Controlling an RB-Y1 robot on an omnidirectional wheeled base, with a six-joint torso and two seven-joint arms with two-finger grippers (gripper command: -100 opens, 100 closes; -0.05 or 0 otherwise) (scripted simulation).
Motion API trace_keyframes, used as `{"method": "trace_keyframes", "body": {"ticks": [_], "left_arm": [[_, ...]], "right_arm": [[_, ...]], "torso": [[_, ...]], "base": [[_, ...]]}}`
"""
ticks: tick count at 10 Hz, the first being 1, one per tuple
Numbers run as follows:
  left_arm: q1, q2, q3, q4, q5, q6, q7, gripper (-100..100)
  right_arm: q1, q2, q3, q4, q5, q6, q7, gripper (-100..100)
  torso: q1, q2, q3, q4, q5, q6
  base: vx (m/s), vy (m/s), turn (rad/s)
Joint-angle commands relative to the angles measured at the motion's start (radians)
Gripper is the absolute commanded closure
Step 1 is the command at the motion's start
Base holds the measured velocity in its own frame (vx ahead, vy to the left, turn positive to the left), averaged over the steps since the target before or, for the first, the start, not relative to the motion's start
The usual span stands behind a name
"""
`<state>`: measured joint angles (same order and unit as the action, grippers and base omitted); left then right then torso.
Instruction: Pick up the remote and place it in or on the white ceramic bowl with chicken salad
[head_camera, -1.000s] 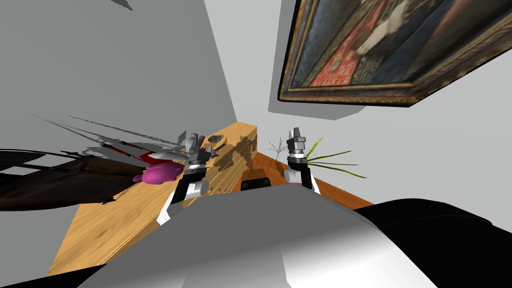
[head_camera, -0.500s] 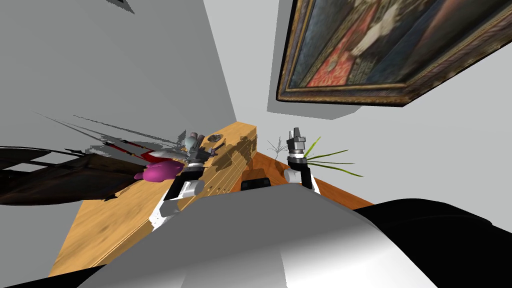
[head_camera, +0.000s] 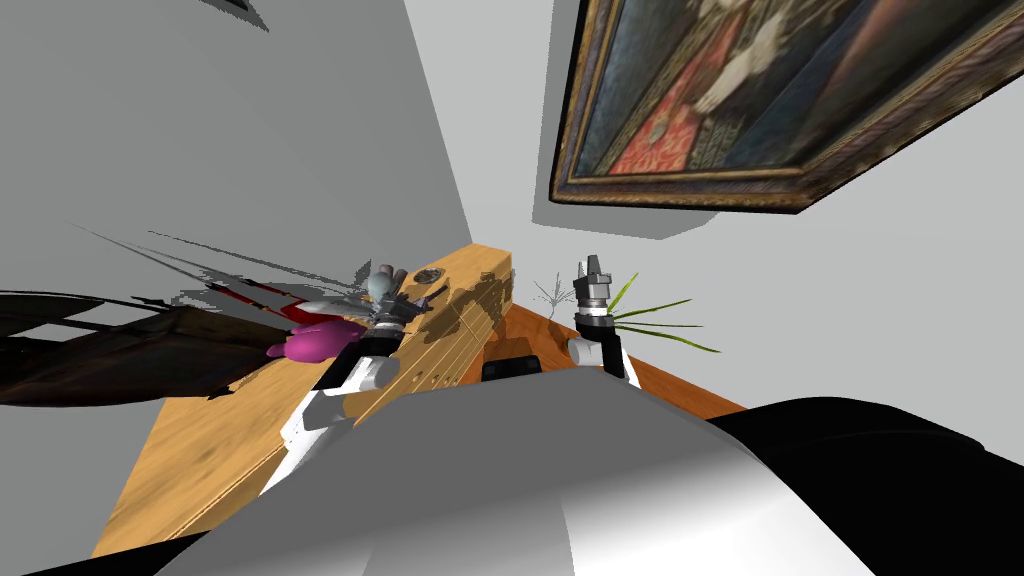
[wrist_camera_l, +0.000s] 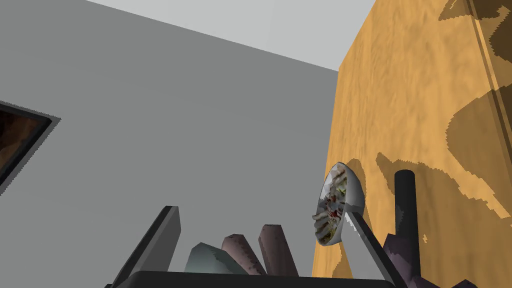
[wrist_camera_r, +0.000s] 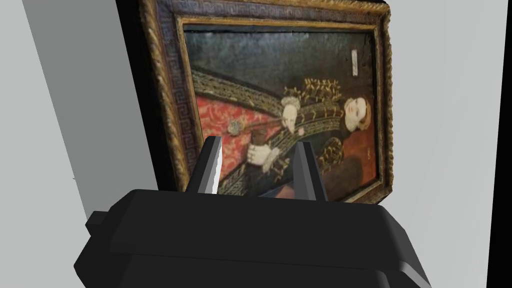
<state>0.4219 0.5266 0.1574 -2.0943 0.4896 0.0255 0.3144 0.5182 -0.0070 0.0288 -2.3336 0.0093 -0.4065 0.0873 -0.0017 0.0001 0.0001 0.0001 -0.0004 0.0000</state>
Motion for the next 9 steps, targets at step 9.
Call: {"method": "trace_keyframes", "body": {"ticks": [9], "left_arm": [[-0.047, 0.202, 0.032, 0.083, 0.259, 0.279, 0.099, -100]], "right_arm": [[0.000, 0.000, 0.000, 0.000, 0.000, 0.000, 0.000, 0]], "torso": [[0.000, -0.002, -0.001, -0.001, 0.000, 0.000]], "base": [[0.015, -0.029, -0.002]]}}
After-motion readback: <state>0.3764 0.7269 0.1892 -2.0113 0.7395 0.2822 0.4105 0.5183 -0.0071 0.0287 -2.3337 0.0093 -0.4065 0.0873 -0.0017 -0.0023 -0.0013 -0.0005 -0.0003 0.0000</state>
